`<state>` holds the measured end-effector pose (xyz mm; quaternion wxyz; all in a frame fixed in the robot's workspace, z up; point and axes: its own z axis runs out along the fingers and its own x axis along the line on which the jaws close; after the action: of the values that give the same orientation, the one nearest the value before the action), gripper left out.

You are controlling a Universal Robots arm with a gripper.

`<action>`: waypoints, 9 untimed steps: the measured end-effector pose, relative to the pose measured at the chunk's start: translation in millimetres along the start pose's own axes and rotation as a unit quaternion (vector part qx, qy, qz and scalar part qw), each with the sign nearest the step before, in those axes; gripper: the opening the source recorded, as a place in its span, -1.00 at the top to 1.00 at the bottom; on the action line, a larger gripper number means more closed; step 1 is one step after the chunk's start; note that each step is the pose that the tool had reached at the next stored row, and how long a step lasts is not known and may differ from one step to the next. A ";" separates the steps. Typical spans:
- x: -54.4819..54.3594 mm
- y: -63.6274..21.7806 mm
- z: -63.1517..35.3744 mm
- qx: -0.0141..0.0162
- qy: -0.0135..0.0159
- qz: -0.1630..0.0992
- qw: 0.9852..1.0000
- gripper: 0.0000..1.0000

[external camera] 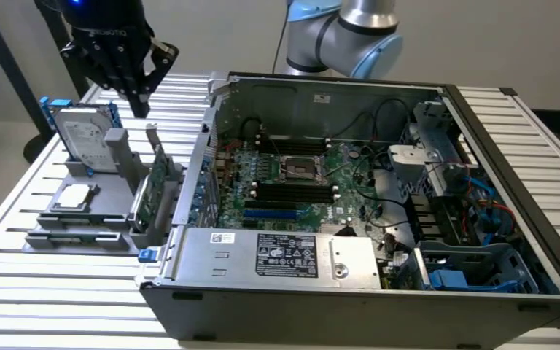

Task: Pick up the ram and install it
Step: 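Reach for the ram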

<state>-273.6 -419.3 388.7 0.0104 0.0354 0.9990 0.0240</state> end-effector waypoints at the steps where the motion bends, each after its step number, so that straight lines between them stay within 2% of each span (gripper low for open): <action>1: 3.7 -1.1 0.1 0.000 0.000 0.000 1.000 0.79; 9: 22.4 -11.0 0.7 0.000 0.001 0.000 1.000 0.79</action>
<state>-296.7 -428.7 387.1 0.0097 0.0352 0.9990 0.0240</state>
